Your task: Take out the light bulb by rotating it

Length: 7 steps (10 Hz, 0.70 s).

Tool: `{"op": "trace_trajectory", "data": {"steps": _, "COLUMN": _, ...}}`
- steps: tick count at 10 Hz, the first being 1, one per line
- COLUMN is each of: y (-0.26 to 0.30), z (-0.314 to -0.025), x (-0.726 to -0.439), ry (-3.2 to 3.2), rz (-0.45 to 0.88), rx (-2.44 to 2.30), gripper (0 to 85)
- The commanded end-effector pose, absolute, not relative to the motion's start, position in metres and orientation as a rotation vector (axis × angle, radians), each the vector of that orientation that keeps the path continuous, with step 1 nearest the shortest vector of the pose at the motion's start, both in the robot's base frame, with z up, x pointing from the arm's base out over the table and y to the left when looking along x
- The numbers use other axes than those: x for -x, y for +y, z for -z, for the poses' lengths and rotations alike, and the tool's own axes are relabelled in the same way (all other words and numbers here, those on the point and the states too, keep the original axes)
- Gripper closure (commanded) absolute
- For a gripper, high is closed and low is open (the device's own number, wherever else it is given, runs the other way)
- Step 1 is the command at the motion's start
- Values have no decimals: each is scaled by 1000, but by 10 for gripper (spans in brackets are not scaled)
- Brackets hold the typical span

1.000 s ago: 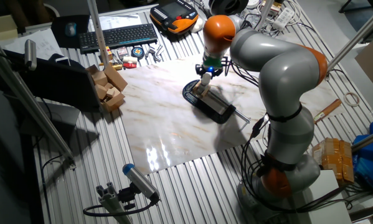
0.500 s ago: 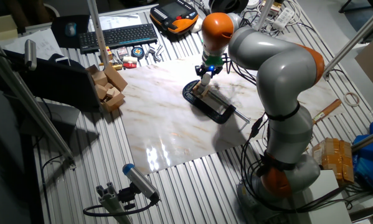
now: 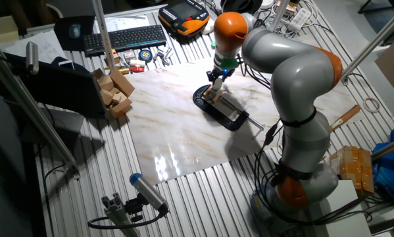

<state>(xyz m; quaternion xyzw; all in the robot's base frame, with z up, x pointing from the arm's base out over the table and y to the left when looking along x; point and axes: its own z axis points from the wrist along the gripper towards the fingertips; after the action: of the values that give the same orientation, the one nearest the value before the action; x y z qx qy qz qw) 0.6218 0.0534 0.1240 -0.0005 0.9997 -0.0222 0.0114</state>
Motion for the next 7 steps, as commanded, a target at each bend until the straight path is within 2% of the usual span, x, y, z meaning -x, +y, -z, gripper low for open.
{"op": "trace_trajectory", "data": {"steps": 1, "y": 53, "z": -124, "x": -622, "ry": 3103, "rz": 68, "rx": 293, "gripper": 850}}
{"op": "trace_trajectory", "data": {"steps": 4, "y": 53, "z": -124, "x": -623, "ry": 3091, "rz": 108, "rx": 420, "gripper": 850}}
{"op": "trace_trajectory", "data": {"steps": 7, "y": 54, "z": -124, "x": -622, "ry": 3065, "rz": 72, "rx": 490, "gripper": 850}}
